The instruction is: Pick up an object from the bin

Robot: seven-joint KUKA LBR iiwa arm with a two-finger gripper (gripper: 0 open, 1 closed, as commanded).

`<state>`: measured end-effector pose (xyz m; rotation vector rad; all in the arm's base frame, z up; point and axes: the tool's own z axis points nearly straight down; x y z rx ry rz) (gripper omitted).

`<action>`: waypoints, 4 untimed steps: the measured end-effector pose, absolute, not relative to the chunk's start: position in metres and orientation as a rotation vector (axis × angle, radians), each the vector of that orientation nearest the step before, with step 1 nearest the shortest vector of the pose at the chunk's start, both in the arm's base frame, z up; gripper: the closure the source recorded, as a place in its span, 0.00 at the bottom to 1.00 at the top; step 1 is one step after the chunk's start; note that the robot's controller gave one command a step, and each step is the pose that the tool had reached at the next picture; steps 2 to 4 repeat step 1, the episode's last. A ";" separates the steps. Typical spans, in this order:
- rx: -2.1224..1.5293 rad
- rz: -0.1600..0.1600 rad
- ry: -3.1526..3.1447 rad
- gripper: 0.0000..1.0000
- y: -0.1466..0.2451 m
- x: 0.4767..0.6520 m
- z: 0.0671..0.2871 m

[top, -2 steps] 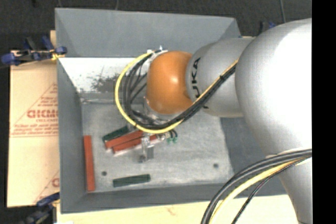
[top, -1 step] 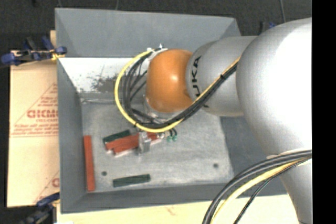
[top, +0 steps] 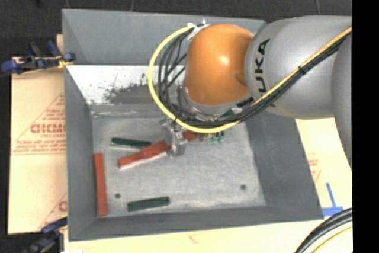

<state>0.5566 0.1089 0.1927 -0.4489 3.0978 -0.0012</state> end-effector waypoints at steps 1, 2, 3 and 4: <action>-0.953 -0.002 2.984 1.00 0.107 0.549 0.251; -0.953 -0.002 2.984 1.00 0.107 0.549 0.251; -0.953 -0.002 2.984 1.00 0.107 0.549 0.251; -0.953 -0.002 2.984 1.00 0.107 0.549 0.251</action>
Offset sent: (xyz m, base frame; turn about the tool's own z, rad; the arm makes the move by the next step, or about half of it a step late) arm -0.0098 -0.0015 0.0560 -0.3321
